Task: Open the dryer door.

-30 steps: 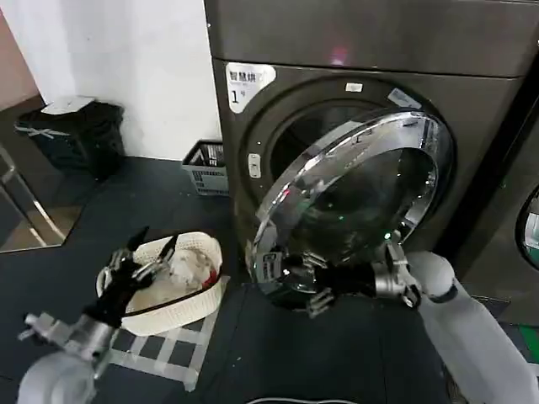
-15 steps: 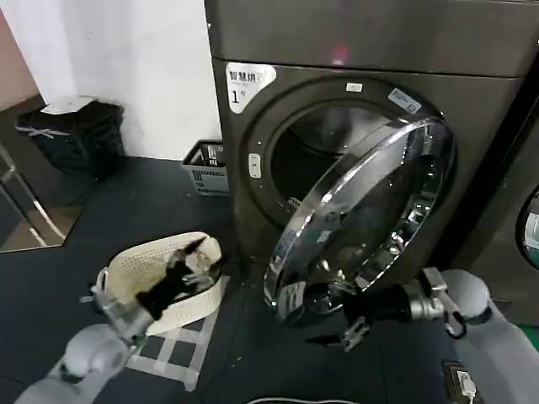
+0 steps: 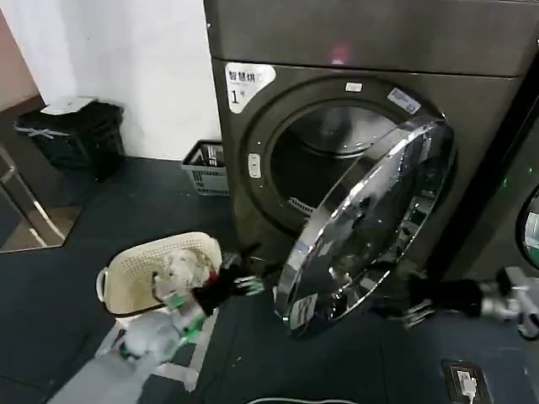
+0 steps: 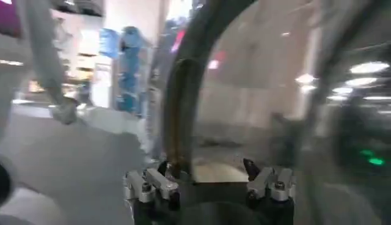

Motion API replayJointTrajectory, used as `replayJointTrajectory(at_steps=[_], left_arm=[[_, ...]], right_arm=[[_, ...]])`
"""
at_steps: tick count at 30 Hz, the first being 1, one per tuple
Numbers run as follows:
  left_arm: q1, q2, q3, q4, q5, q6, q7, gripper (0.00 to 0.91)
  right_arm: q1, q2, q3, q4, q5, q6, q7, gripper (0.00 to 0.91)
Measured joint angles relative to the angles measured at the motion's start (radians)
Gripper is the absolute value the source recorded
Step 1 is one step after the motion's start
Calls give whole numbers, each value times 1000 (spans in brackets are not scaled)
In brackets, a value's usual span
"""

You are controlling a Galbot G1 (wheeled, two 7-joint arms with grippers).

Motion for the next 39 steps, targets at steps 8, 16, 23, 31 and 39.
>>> replayJointTrajectory(at_steps=[8, 16, 23, 31, 39], left_arm=[[-91, -15, 122, -7, -8, -2, 65, 907], [-144, -23, 217, -16, -14, 0, 63, 907], [-187, -37, 294, -20, -13, 13, 69, 907], [-278, -91, 417, 23, -20, 19, 53, 907], [-394, -232, 513, 151, -12, -1, 39, 907]], right_arm=[[-86, 11, 295, -40, -72, 32, 120, 907], [-176, 66, 555, 8, -121, 29, 386, 907], [-244, 151, 712, 82, -123, -70, 755, 907], [-309, 229, 910, 198, -123, -131, 1014, 907], [-365, 229, 1046, 174, -209, -137, 1163, 907]])
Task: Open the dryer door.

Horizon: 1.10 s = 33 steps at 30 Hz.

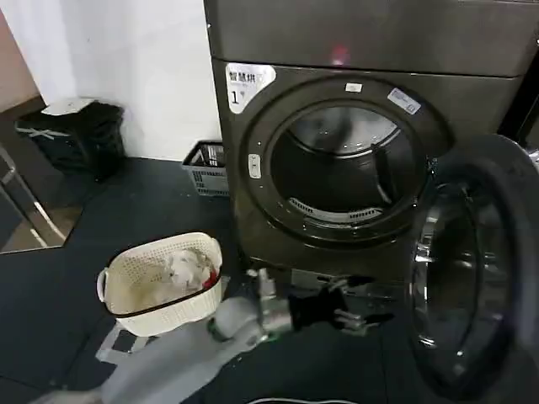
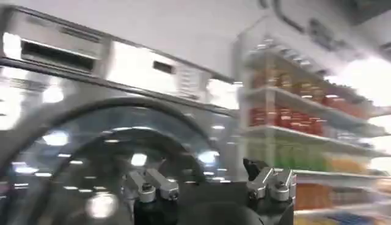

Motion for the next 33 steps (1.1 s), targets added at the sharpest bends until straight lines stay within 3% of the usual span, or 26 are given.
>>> replayJointTrajectory(at_steps=[9, 33], left_arm=[[-99, -175, 75, 152, 0, -5, -15, 907], [-211, -422, 146, 345, 0, -32, -112, 907]], right_arm=[[-46, -22, 127, -14, -26, -37, 90, 907], [-117, -25, 212, -68, -102, 32, 99, 907]])
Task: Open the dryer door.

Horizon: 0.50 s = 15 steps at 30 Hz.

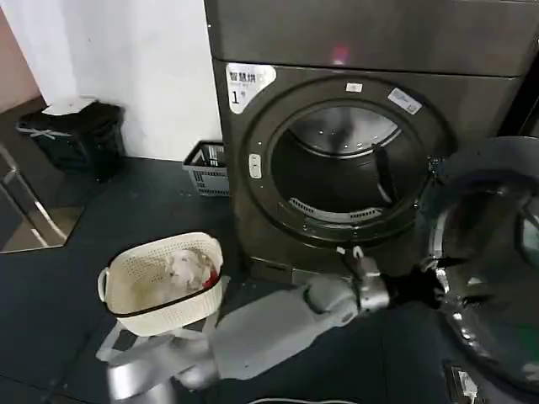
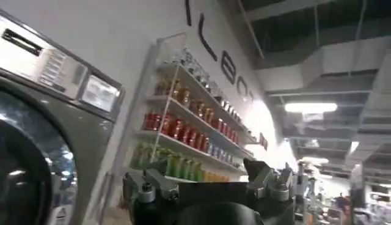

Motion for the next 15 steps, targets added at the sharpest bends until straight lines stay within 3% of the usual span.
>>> replayJointTrajectory(at_steps=[15], left_arm=[[-35, -10, -2, 112, 27, -59, -79, 907]], right_arm=[[-9, -7, 5, -11, 2, 13, -2, 907]])
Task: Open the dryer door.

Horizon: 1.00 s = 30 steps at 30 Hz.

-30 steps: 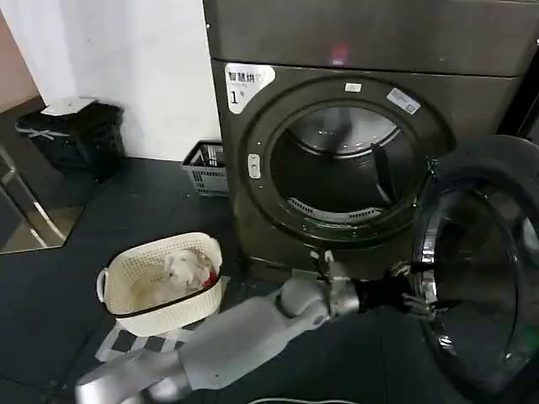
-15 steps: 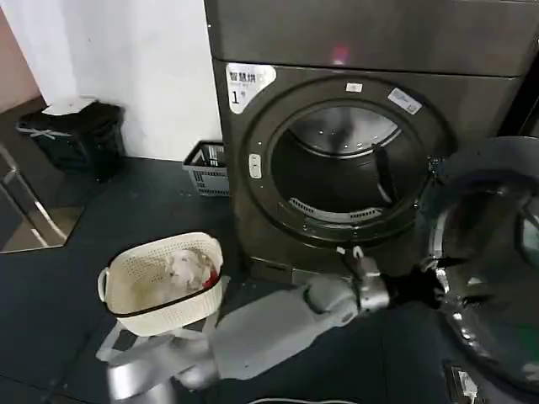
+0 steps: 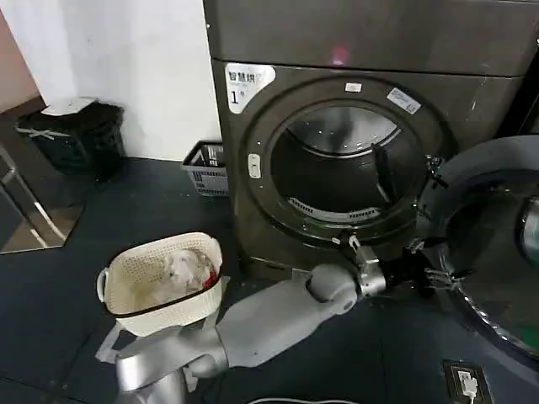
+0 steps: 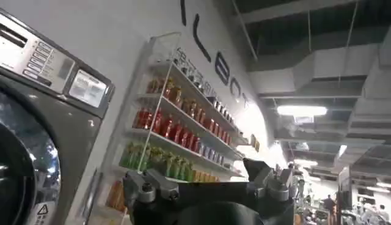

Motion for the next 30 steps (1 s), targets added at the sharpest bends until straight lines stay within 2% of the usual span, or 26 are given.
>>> replayJointTrajectory(at_steps=[9, 14, 20, 23, 30], left_arm=[[-1, 0, 5, -14, -6, -33, -21, 907], [16, 0, 11, -47, 24, -128, -25, 907], [36, 0, 20, -114, 54, -223, -106, 907], [45, 12, 12, -155, 57, -224, -135, 907], [56, 183, 3, -277, 23, -179, -149, 907]], right_arm=[[3, -4, -4, -6, 0, 3, -3, 907], [9, -5, -13, -2, -2, 3, -3, 907], [17, -11, -23, 7, -11, 3, -3, 907], [15, -9, -24, 14, -25, 3, -6, 907], [21, -22, -7, 29, -27, 2, -9, 907]])
